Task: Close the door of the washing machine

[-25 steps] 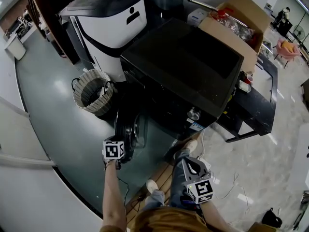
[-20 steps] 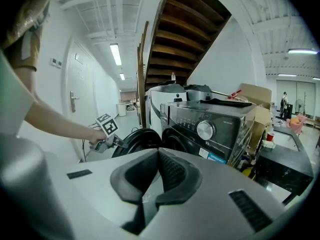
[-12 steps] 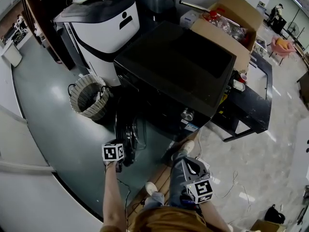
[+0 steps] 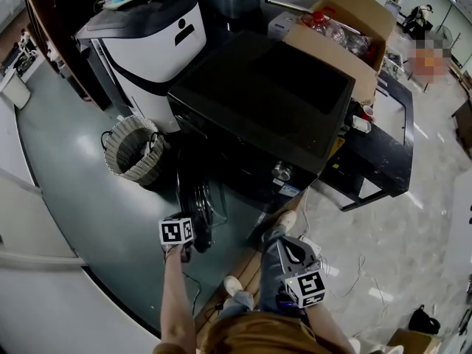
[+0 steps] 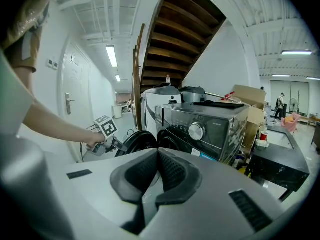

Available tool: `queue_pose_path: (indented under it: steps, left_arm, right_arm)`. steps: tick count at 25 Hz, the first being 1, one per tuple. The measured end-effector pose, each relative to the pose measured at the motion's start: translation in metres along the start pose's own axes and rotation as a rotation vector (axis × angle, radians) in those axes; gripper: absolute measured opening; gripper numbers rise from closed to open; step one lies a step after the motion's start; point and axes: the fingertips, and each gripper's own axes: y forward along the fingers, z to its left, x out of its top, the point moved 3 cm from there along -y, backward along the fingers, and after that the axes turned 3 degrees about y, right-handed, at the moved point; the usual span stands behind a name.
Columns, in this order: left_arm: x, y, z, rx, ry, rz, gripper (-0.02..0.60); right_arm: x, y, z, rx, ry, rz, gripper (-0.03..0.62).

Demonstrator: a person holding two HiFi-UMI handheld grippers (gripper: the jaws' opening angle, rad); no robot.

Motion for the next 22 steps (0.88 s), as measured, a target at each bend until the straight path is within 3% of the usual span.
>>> queue_pose_path:
  steps: [6, 22]
  left_arm:
    - [0.003, 0.003, -0.014, -0.045, -0.008, 0.003, 0.170]
    - [0.011, 0.013, -0.043, -0.119, 0.004, 0.006, 0.167]
  right_arm:
    - [0.000, -0.002, -0.004, -0.013, 0.011, -0.001, 0.012]
    - [-0.001, 0.003, -0.007, -0.027, 0.019, 0.002, 0.011]
